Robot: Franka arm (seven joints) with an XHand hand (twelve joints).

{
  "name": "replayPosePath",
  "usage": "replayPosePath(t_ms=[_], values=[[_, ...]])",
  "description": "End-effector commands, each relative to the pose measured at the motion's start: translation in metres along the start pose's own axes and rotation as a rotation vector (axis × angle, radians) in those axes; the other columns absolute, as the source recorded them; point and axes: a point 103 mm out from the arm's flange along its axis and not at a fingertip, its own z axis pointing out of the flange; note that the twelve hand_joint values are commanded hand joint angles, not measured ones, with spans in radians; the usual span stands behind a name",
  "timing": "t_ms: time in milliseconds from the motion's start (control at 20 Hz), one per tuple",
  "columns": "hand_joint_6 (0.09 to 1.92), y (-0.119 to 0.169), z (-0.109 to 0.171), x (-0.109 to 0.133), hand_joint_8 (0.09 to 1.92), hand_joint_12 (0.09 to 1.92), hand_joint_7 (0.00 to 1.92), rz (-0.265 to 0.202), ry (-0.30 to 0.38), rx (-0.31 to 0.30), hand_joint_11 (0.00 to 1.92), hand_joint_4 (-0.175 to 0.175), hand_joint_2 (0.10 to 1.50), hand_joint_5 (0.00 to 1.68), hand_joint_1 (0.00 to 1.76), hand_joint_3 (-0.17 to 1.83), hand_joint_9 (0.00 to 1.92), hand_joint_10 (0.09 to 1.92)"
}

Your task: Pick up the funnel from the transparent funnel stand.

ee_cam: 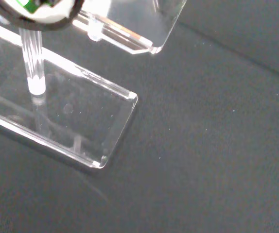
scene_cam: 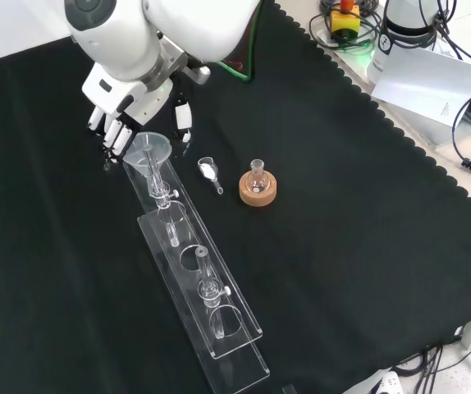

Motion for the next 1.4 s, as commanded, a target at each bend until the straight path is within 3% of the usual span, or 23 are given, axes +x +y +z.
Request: replayPosePath(t_ms=[50, 200, 650, 1100, 1400], values=[[0.58, -0.006, -0.017, -0.003, 0.78, 1.27, 0.74, 0.036, -0.052, -0.123, 0.47, 0.011, 0.72, 0.71, 0.86, 0.59, 0.95, 0.55], [0.74, -0.011, -0.027, -0.005, 0.82, 1.26, 0.80, 0.041, -0.067, -0.144, 0.51, 0.018, 0.73, 0.71, 0.88, 0.60, 0.99, 0.55], [0.78, -0.040, -0.071, -0.015, 0.83, 1.24, 0.78, 0.065, -0.121, -0.093, 0.53, 0.013, 0.72, 0.69, 0.90, 0.61, 1.00, 0.56], [0.81, -0.097, -0.104, -0.020, 0.84, 1.24, 0.75, 0.110, -0.145, -0.071, 0.54, 0.009, 0.71, 0.66, 0.91, 0.62, 0.99, 0.56], [0.81, -0.136, -0.111, -0.016, 0.84, 1.24, 0.75, 0.131, -0.144, -0.048, 0.54, 0.010, 0.71, 0.66, 0.91, 0.63, 0.99, 0.56]])
